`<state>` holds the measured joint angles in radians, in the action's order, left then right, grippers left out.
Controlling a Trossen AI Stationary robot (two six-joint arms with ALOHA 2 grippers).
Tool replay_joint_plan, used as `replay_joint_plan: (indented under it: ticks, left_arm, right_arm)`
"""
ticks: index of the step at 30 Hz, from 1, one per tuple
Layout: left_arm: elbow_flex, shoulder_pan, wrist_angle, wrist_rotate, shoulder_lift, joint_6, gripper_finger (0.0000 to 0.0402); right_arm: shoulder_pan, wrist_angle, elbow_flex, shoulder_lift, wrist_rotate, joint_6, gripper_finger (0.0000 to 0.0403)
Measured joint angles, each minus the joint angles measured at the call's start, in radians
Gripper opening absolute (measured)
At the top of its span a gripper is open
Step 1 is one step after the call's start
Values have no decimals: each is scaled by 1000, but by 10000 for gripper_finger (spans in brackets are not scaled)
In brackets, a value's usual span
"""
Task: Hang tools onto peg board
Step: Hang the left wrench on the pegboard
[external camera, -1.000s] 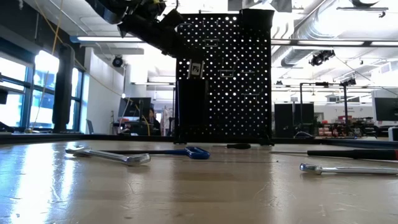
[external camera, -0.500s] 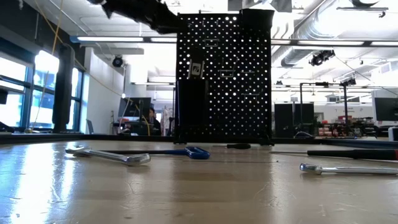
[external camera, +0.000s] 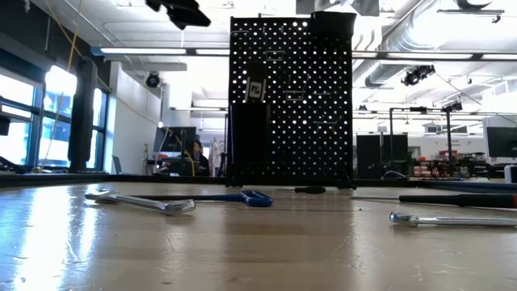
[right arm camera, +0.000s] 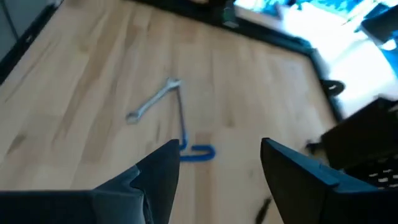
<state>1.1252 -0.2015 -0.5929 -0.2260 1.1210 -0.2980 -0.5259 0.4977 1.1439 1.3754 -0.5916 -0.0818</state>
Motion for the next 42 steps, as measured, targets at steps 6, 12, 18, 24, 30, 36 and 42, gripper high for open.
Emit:
replay_joint_plan:
  ticks: [6,12,18,24,30,36,42]
  left_arm:
    - [-94,205,49,92,13,102,237]
    - [-317,349,264,212,29,231,237]
    - [-530,447,532,276,29,373,237]
    - [-644,554,611,356,63,465,233]
    - [-667,645,659,390,166,496,219]
    - [-665,679,821,387,325,488,206]
    - [-644,683,844,461,436,477,204]
  right_arm:
    - [-23,-100,-146,0,2,-123,220]
    - [-48,-349,-323,1,20,-171,220]
    - [-65,-559,-427,1,21,-198,220]
    - [-66,-692,-483,1,20,-206,220]
    - [-56,-781,-489,53,13,-172,220]
    - [-27,-900,-489,142,45,-145,220]
    - [-11,-1029,-487,221,66,-124,220]
